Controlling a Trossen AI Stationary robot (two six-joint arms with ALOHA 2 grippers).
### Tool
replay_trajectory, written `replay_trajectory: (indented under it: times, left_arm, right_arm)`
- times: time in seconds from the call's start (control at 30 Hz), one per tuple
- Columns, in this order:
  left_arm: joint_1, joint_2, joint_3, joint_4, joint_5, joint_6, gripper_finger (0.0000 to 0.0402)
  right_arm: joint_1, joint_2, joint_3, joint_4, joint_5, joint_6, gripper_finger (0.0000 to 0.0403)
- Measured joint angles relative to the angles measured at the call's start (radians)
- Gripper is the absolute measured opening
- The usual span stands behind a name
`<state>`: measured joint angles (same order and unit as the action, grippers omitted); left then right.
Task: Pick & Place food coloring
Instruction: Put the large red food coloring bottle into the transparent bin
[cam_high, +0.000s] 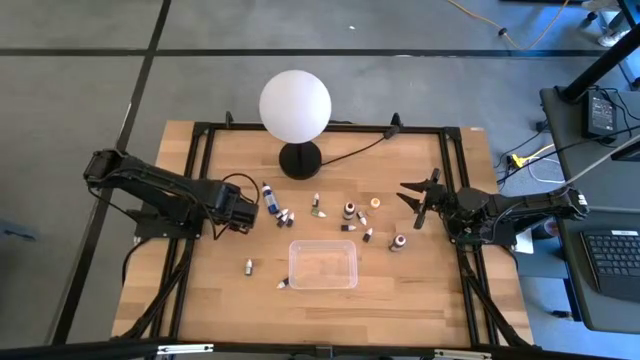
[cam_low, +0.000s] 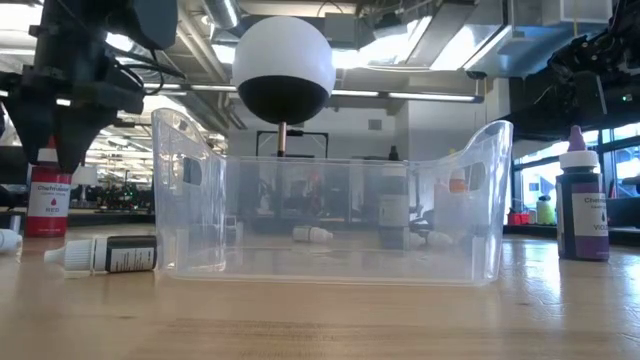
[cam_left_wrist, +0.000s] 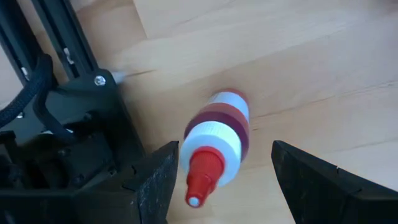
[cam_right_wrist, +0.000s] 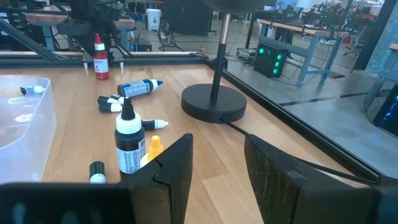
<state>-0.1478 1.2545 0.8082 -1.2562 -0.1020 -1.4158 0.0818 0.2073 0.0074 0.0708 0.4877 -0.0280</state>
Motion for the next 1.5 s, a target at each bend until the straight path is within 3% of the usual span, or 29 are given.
replay_trajectory:
  times: [0.3,0.93,1.27,1.5]
  left_arm:
    - [0.0,-0.001,0.0,0.0,-0.007,0.024,0.0239]
    - [0.0,-0.009,0.002,-0.003,-0.035,0.016,0.0147]
    - [0.0,-0.013,0.007,-0.003,-0.038,0.059,0.012]
    - [0.0,-0.025,0.105,0.02,-0.064,0.165,0.0121]
  right_arm:
    - [0.0,0.0,0.0,0.0,0.0,-0.002,0.0149]
    - [0.0,0.0,0.0,0.0,0.0,-0.003,0.0149]
    - [0.0,0.0,0.0,0.0,0.0,-0.003,0.0149]
    - [0.0,0.0,0.0,0.0,0.0,-0.004,0.0149]
